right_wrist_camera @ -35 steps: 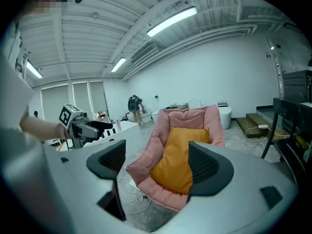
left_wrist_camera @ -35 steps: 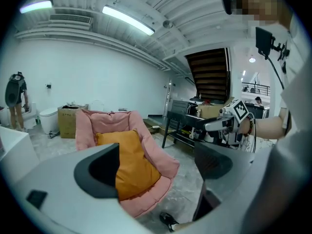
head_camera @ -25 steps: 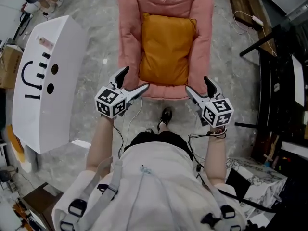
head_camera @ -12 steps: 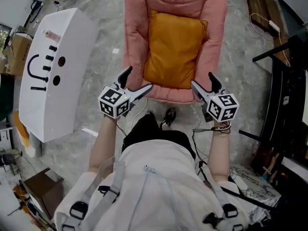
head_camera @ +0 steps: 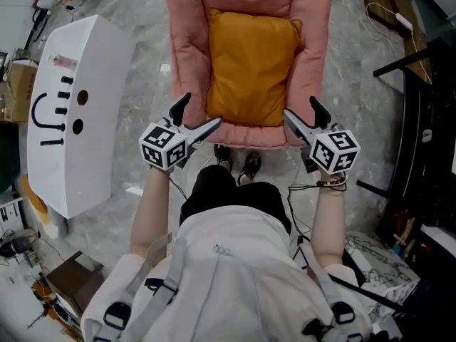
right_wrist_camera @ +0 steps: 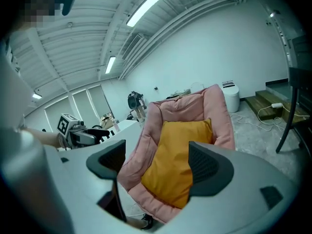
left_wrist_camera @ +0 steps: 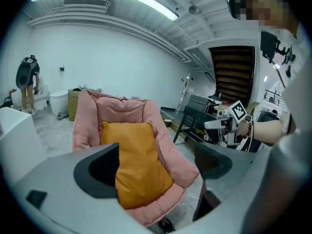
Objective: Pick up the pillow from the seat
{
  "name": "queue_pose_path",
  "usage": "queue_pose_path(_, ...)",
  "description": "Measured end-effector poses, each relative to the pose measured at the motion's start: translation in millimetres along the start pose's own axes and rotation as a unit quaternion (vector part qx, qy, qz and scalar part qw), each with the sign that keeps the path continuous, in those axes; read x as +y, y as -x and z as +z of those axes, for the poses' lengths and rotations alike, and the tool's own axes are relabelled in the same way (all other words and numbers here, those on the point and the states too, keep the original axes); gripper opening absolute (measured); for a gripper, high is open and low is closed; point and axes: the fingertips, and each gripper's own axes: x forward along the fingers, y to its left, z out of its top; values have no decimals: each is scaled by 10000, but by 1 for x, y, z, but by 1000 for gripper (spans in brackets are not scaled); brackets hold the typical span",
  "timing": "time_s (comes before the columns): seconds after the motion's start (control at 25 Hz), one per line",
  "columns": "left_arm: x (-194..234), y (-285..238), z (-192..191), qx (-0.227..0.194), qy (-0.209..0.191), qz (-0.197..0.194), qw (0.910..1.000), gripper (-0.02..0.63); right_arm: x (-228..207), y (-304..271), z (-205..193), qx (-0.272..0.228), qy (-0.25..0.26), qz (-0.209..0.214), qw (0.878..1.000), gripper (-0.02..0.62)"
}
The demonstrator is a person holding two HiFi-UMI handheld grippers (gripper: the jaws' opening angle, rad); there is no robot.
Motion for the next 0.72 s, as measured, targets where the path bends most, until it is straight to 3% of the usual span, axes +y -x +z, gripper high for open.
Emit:
queue_pose_path(0.28,46,-41,-12,105,200,-72,9997,472,-39,-37,-6,154,-33,-138,9998,388)
queue_pose_path(0.72,129,-90,-82,661,676,-228,9953,472,-94,-96,-50,342,-448,-476,9973,396)
